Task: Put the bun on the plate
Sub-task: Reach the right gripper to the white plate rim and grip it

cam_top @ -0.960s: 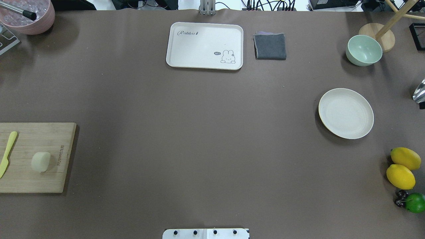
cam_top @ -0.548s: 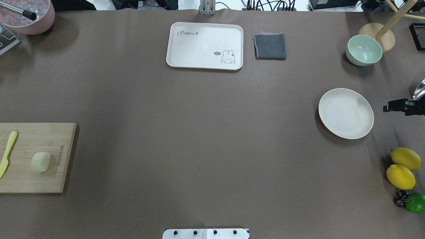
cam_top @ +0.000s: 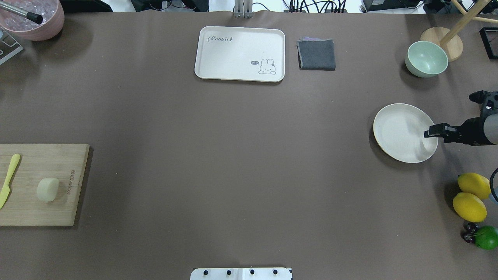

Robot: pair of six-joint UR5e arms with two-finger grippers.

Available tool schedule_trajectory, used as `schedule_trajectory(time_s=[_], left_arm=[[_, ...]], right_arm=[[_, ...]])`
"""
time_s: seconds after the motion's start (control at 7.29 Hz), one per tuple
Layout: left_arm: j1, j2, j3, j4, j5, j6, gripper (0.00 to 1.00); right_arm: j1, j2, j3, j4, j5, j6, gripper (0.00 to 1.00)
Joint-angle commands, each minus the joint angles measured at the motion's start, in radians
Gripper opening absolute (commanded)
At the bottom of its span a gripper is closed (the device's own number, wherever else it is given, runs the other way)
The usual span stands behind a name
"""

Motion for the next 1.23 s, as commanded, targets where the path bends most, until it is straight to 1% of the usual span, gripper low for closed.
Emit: schedule_trajectory(time_s=[0.0, 0.14, 0.41, 0.69, 0.82, 0.96, 1.1], left_arm=[[0.0, 0.0, 0.0, 0.0, -0.001, 0.0, 0.98], [0.0, 0.0, 0.0, 0.0, -0.001, -0.002, 0.98], [0.0, 0.0, 0.0, 0.0, 0.0, 0.0, 0.98], [0.0, 0.0, 0.0, 0.0, 0.0, -0.008, 0.98], [0.0, 0.0, 0.0, 0.0, -0.001, -0.012, 0.98], [0.0, 0.0, 0.0, 0.0, -0.001, -0.013, 0.98], [0.0, 0.0, 0.001, 0.0, -0.001, -0.014, 0.98]], right_arm=[[-0.022, -0.008, 0.014, 0.001, -0.002, 0.008, 0.12], [-0.03, -0.015, 0.033, 0.001, -0.002, 0.006, 0.0], [-0.033, -0.015, 0.099, -0.008, 0.001, 0.033, 0.0], [-0.05, -0.001, 0.186, -0.014, -0.001, 0.183, 0.0], [-0.08, 0.014, 0.232, -0.012, -0.021, 0.284, 0.0], [-0.143, 0.022, 0.284, -0.014, -0.066, 0.369, 0.0], [-0.247, 0.071, 0.292, -0.018, -0.194, 0.392, 0.0]])
